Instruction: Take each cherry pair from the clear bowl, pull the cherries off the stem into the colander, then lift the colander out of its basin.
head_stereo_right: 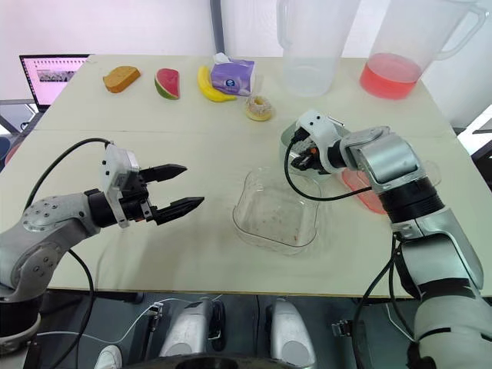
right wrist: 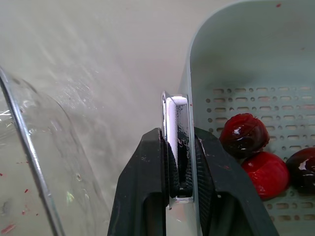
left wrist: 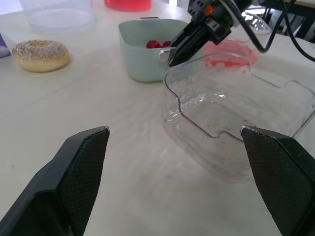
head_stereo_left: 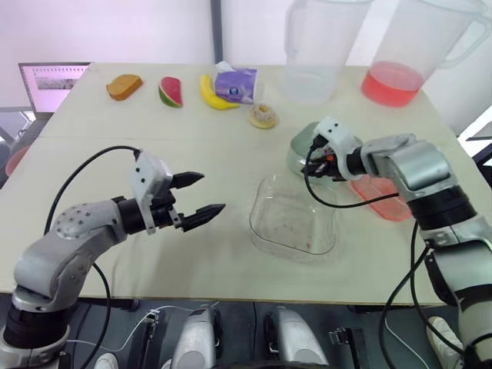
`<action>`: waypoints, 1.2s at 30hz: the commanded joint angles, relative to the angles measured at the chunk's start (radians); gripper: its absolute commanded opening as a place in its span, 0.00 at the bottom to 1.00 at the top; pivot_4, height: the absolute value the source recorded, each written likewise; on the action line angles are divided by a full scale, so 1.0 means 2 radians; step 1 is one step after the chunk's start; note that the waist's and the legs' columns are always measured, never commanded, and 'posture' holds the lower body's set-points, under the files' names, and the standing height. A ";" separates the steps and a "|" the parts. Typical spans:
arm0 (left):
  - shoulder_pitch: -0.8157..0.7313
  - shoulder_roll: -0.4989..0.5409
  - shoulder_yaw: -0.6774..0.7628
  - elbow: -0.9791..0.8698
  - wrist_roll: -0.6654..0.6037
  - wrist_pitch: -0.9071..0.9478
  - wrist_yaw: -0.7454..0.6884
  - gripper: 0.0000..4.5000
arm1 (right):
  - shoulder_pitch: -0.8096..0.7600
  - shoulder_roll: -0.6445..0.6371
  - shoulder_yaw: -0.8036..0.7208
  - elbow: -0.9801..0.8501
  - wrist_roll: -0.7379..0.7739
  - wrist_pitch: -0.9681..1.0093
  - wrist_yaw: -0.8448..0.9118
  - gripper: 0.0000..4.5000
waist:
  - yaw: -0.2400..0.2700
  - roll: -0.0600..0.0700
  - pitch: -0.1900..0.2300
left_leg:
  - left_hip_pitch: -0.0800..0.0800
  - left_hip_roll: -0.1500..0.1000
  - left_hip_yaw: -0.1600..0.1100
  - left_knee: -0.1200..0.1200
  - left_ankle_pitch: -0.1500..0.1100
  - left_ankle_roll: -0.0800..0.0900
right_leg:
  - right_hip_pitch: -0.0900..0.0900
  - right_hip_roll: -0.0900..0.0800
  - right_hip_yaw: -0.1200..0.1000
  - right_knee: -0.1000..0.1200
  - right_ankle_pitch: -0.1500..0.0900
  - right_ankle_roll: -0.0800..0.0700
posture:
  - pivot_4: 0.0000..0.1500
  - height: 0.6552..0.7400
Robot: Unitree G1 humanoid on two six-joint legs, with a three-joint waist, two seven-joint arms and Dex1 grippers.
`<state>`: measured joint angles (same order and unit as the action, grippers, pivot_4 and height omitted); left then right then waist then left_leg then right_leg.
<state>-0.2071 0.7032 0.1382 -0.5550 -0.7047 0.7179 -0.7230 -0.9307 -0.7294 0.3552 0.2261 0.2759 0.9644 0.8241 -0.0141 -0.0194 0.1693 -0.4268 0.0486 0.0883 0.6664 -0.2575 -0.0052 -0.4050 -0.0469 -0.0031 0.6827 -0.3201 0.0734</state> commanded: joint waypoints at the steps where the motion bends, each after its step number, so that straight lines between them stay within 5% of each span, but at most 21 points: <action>1: 0.003 0.006 0.015 -0.021 -0.009 0.000 0.004 1.00 | -0.015 0.003 -0.012 0.000 -0.015 -0.009 0.009 0.05 | 0.000 0.000 0.000 | 0.000 0.000 0.000 0.000 0.000 0.000 | 0.000 0.000 0.000 0.000 0.000 0.000 | 1.00 1.00; 10: -0.002 0.008 0.011 -0.017 -0.012 0.000 0.004 1.00 | -0.015 0.005 -0.039 -0.015 -0.020 0.004 0.010 0.99 | 0.000 0.000 0.000 | 0.000 0.000 0.000 0.000 0.000 0.000 | 0.000 0.000 0.000 0.000 0.000 0.000 | 1.00 1.00; 20: -0.024 0.012 0.003 0.004 -0.011 -0.005 -0.020 1.00 | 0.005 -0.055 -0.197 -0.215 0.051 0.131 -0.009 0.99 | 0.001 0.000 0.000 | 0.000 0.000 0.000 0.000 0.000 0.000 | 0.000 0.000 0.000 0.000 0.000 0.000 | 1.00 1.00; 25: -0.028 0.028 0.002 0.023 -0.005 -0.012 -0.051 1.00 | 0.086 -0.062 -0.302 -0.349 0.108 0.142 -0.010 0.99 | 0.001 0.000 0.000 | 0.000 0.000 0.000 -0.001 0.000 0.000 | 0.000 0.000 0.000 0.000 0.000 0.000 | 1.00 1.00; 36: -0.002 0.076 0.019 0.091 0.026 -0.055 -0.126 1.00 | 0.455 -0.001 -0.553 -0.511 0.160 0.068 0.011 0.99 | 0.001 0.000 0.000 | 0.001 0.000 -0.001 -0.001 0.000 0.000 | 0.002 0.000 0.000 -0.001 0.000 0.000 | 1.00 1.00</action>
<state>-0.2080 0.8394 0.1500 -0.3796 -0.6712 0.6415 -0.9609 -0.0348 -0.7425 -0.6857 -0.7640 0.5760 1.1541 0.8334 -0.0111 -0.0193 0.1691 -0.4231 0.0484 0.0864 0.6649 -0.2576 -0.0051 -0.3994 -0.0465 -0.0038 0.6809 -0.3203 0.0734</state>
